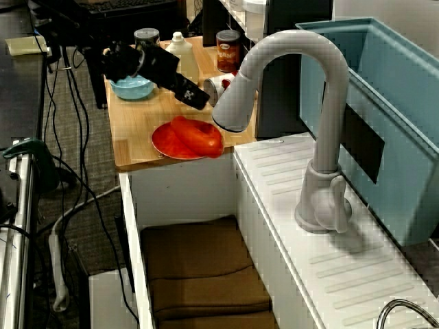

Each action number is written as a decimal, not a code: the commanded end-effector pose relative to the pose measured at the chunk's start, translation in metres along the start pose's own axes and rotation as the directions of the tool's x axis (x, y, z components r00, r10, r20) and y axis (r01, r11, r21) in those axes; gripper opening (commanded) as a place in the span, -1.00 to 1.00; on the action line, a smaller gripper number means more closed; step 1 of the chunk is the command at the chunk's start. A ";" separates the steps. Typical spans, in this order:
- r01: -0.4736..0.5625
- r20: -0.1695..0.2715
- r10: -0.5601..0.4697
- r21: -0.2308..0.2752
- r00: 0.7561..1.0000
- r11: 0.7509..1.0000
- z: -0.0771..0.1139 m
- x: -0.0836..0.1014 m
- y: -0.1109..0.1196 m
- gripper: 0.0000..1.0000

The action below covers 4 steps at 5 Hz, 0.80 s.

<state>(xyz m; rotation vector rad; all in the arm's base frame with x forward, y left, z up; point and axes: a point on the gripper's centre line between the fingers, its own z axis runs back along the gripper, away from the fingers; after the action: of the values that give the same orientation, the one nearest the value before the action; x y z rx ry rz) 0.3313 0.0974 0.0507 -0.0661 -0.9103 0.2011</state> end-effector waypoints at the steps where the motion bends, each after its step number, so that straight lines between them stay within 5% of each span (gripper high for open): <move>1: 0.009 0.038 -0.010 0.017 0.999 1.000 -0.006 0.015 -0.017 1.00; 2: 0.005 0.034 -0.006 0.017 0.999 1.000 -0.012 0.017 -0.023 1.00; 3: 0.005 0.036 -0.005 0.016 0.999 1.000 -0.015 0.018 -0.026 -0.94; 4: 0.000 0.036 -0.001 0.013 0.999 1.000 -0.016 0.019 -0.026 -1.00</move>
<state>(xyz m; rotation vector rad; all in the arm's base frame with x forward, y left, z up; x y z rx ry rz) 0.3570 0.0750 0.0479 -0.0558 -0.9040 0.2224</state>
